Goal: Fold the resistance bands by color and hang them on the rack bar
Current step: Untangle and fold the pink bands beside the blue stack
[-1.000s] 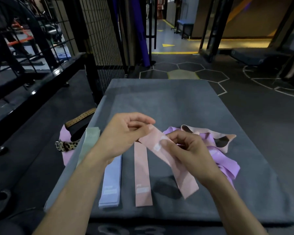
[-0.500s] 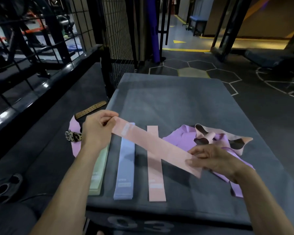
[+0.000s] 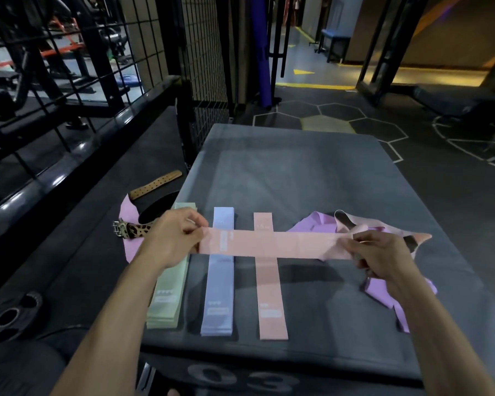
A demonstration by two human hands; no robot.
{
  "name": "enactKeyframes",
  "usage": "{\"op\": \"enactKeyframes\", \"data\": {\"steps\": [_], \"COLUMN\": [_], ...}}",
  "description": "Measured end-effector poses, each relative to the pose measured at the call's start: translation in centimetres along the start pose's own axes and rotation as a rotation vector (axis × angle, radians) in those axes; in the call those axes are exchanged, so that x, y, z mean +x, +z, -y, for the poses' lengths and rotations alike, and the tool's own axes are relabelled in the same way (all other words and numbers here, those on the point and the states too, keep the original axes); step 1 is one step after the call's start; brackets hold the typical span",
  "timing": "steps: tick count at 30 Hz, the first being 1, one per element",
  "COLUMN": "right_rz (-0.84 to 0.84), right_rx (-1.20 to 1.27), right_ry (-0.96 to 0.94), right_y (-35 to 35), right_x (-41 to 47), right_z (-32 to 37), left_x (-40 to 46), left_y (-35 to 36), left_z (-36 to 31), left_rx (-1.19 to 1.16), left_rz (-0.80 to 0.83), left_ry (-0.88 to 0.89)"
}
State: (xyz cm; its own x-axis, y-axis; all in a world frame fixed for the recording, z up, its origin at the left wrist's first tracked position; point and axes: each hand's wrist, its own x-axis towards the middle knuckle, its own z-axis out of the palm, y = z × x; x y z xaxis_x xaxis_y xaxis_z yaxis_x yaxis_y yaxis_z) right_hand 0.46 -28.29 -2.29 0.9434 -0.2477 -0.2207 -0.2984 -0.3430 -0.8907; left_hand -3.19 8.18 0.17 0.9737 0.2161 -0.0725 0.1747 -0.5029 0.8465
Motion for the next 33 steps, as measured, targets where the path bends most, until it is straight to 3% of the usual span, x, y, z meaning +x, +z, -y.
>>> {"op": "enactKeyframes", "data": {"steps": [5,15,24,27,30,33], "right_rz": [-0.17,-0.28,-0.038,0.003,-0.01,0.065], "right_rx": [-0.007,-0.095,0.174,0.007,-0.41,-0.622], "right_ry": [-0.109,-0.188,-0.128,-0.158,-0.388,-0.564], "right_y": [0.5,1.2,1.5,2.6,4.6,7.5], "right_x": [0.5,1.2,3.0,4.5,6.4,8.0], "right_z": [-0.5,-0.9,0.8,3.2,6.3,8.7], "left_x": [-0.6,-1.6,-1.8,-1.9,-2.2,-2.5], "left_y": [0.0,0.1,1.1,1.5,3.0,5.8], "left_z": [0.2,0.4,0.2,0.1,-0.7,-1.5], "left_rx": [0.061,0.159,0.267,0.332,0.322,0.395], "left_rz": [0.219,0.546,0.513,0.516,0.585,0.658], "left_ry": [0.019,0.14,0.258,0.352,0.467,0.585]}}
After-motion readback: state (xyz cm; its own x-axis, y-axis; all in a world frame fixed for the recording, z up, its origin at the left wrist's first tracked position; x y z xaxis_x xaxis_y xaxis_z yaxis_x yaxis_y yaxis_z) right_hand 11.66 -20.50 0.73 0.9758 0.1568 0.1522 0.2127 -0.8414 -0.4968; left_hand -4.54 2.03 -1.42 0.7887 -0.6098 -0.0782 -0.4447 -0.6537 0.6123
